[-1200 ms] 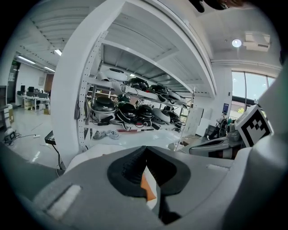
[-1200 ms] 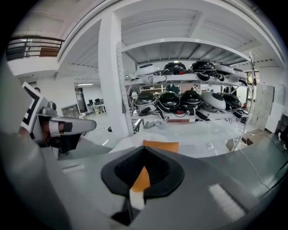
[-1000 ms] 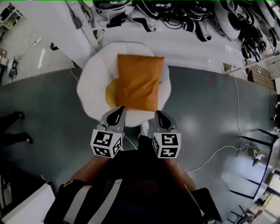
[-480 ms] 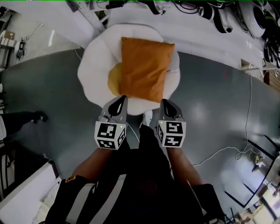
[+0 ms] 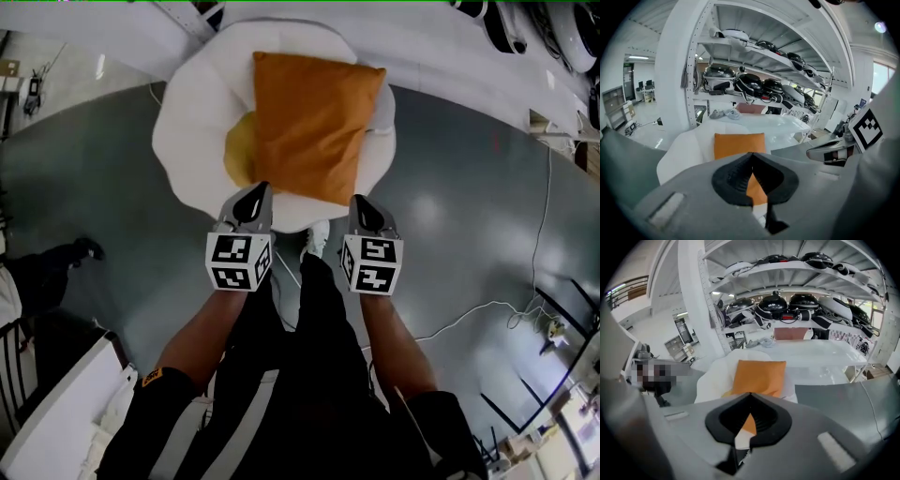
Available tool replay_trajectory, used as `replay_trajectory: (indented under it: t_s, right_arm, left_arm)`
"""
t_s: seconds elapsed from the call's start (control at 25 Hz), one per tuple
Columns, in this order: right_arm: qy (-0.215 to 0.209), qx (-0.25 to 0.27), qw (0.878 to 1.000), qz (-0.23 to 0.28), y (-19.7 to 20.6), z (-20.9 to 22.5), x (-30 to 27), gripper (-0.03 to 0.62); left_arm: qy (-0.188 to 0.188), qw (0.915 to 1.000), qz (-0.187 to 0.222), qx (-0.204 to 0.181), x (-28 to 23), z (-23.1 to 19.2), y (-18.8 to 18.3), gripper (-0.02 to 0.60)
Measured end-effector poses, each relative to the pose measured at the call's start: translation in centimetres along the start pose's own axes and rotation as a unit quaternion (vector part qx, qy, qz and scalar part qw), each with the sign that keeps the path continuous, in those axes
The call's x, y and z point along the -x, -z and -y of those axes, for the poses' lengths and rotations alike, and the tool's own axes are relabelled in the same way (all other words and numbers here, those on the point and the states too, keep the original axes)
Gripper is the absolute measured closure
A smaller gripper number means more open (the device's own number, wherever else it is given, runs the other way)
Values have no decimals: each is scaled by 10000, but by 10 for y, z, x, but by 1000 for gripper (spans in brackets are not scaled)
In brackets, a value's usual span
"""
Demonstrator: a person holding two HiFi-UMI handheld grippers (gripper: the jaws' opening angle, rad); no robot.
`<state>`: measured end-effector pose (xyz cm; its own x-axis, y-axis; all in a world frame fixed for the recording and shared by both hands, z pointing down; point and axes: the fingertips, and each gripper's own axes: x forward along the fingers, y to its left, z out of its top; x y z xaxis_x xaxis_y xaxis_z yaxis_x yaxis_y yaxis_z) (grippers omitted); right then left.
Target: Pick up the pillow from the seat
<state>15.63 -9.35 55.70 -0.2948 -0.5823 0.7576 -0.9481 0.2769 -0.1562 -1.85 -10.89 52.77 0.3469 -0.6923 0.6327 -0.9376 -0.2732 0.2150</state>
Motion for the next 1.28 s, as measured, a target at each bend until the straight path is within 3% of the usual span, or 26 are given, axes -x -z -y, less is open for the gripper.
replay_trajectory:
  t_s: [0.24, 0.44, 0.48, 0.52, 0.8, 1.28]
  right_arm:
    - [173, -137, 9994, -269, 27, 13, -59, 591]
    - [57, -224, 9979, -603, 61, 18, -115, 588]
    - [22, -256, 9976, -644, 67, 19, -125, 518]
    - [5, -290, 9973, -681, 73, 20, -134, 508]
    - [154, -486, 9954, -810, 106, 26, -185, 487]
    - [408, -695, 9913, -1037, 143, 48, -251, 420]
  left_arm:
    - [-42, 9993, -338, 156, -52, -36, 47, 540]
    - [-102, 9971, -715, 241, -94, -67, 98, 503]
    - [-101, 9966, -778, 265, -102, -73, 107, 492]
    - [-90, 9961, -831, 279, -109, -77, 114, 482]
    - [-62, 9937, -1116, 50, -155, -108, 154, 433]
    - [34, 9891, -1469, 2, -221, -139, 206, 336]
